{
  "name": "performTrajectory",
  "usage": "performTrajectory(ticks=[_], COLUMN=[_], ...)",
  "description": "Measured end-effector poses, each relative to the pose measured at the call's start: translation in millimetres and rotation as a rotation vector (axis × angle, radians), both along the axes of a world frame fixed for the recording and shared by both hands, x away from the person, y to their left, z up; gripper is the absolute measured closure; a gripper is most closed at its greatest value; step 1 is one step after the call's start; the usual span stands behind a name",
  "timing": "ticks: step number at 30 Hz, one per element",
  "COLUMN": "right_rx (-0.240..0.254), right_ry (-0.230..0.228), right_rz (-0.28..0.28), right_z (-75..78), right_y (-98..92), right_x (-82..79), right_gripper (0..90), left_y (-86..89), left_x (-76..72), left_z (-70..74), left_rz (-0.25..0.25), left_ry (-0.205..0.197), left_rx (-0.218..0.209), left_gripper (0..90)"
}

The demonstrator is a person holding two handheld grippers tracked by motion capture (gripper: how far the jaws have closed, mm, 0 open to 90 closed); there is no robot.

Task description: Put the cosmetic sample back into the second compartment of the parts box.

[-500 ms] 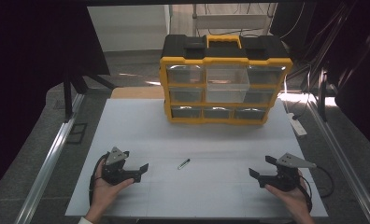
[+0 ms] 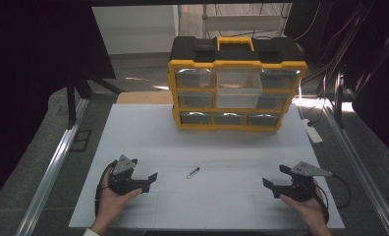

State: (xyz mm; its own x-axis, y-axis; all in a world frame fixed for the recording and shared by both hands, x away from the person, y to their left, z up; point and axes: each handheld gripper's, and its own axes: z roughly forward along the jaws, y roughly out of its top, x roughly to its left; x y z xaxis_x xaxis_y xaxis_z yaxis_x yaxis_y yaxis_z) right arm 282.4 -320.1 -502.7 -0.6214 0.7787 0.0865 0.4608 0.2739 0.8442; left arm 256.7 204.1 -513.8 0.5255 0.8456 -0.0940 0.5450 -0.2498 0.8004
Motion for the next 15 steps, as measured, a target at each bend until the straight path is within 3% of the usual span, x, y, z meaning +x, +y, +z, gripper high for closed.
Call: performTrajectory(ticks=[15], right_rx=[0.026], right_ry=[0.003], right_rz=[0.016], right_z=[0.8], right_y=[-1.1], right_x=[1.2], right_gripper=[13.5], left_y=[-12.3], left_x=[-2.5], left_z=[2.1], left_rz=[-0.012], left_ry=[-0.008], left_rx=[0.026], left_gripper=[7.2])
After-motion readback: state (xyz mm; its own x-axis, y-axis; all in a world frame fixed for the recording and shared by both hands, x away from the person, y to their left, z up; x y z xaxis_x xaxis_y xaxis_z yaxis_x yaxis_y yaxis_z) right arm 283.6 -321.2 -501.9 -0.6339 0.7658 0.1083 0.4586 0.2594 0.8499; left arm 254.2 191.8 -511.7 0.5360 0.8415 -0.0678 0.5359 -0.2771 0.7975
